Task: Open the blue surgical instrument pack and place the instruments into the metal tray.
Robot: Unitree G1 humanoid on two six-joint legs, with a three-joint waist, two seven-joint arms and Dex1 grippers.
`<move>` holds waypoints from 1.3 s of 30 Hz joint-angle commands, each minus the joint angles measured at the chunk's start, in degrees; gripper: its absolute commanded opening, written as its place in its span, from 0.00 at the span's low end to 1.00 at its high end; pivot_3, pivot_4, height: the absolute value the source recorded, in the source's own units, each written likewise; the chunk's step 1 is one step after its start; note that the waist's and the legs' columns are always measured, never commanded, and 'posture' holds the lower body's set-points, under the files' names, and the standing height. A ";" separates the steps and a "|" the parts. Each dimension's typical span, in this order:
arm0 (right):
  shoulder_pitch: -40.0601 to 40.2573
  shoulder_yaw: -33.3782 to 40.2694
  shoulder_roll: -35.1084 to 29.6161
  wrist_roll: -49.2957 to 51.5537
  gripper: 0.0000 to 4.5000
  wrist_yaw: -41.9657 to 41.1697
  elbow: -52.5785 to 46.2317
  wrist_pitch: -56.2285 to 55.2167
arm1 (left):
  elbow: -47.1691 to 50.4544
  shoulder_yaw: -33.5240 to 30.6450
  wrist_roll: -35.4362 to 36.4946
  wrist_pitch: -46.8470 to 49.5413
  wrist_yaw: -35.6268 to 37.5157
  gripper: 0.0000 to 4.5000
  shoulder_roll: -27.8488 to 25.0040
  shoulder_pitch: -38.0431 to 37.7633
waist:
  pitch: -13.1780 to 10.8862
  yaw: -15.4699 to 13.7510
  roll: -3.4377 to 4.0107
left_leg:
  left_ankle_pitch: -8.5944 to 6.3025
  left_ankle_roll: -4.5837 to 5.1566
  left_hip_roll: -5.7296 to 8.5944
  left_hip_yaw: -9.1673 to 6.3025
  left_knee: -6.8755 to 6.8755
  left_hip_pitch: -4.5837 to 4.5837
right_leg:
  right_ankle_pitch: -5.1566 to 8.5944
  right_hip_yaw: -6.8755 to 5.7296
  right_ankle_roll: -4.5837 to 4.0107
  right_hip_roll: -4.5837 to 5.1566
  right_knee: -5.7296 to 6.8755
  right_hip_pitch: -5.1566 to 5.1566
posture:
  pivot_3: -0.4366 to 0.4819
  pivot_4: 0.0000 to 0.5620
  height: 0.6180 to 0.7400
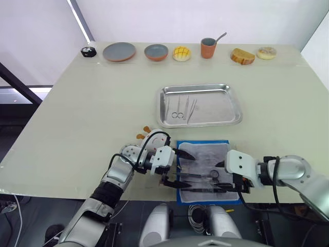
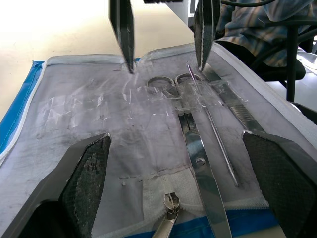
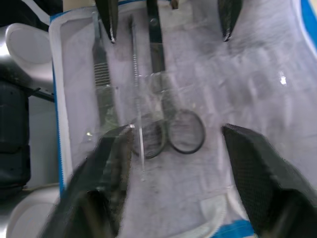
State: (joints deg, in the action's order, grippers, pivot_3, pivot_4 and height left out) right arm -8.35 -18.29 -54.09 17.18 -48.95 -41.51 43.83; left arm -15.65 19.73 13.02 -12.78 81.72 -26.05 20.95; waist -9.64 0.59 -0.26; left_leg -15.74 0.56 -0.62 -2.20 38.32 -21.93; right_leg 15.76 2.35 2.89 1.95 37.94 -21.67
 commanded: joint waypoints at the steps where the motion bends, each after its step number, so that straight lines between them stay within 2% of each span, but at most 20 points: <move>1: -0.11 -0.09 0.42 -0.41 0.44 0.44 -1.92 0.55 | -1.65 1.29 -2.21 0.60 -0.20 1.00 -0.65 -1.62 | 0.00 0.00 0.00 | 0.00 0.00 0.00 0.00 0.00 0.00 | 0.00 0.00 0.00 0.00 0.00 0.00 | 0.48 0.27 1.00; 18: 0.37 -0.46 0.90 -1.09 0.44 0.60 -1.89 0.31 | -2.35 1.33 -2.35 -0.20 -0.49 1.00 -0.63 -1.78 | 0.00 0.02 0.01 | 0.00 0.00 0.00 -0.01 0.00 0.00 | 0.00 0.00 0.00 0.00 0.00 0.00 | 0.48 0.27 1.00; 29: -1.06 0.26 3.53 -1.35 0.44 1.57 -0.57 -0.03 | -2.54 1.35 -2.37 -0.33 -0.50 1.00 -0.57 -1.83 | 0.00 0.04 0.01 | 0.00 0.00 0.00 0.00 0.00 0.00 | 0.00 0.00 0.00 0.00 0.00 0.00 | 0.48 0.27 1.00; 39: -1.26 0.17 2.26 -2.87 0.44 0.24 0.63 -1.81 | -2.22 1.42 -2.48 -0.08 -0.70 1.00 -0.55 -1.70 | 0.01 0.04 0.01 | 0.00 0.00 0.00 -0.01 0.00 0.01 | 0.00 0.00 0.00 0.00 0.00 0.00 | 0.48 0.27 1.00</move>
State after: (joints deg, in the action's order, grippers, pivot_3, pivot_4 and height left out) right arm -9.29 -19.27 -51.48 14.32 -48.34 -39.74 43.30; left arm -16.05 19.75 13.02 -13.52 81.31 -26.07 20.61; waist -9.63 0.63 -0.25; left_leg -15.74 0.56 -0.62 -2.20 38.32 -21.93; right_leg 15.76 2.34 2.89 1.94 37.94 -21.67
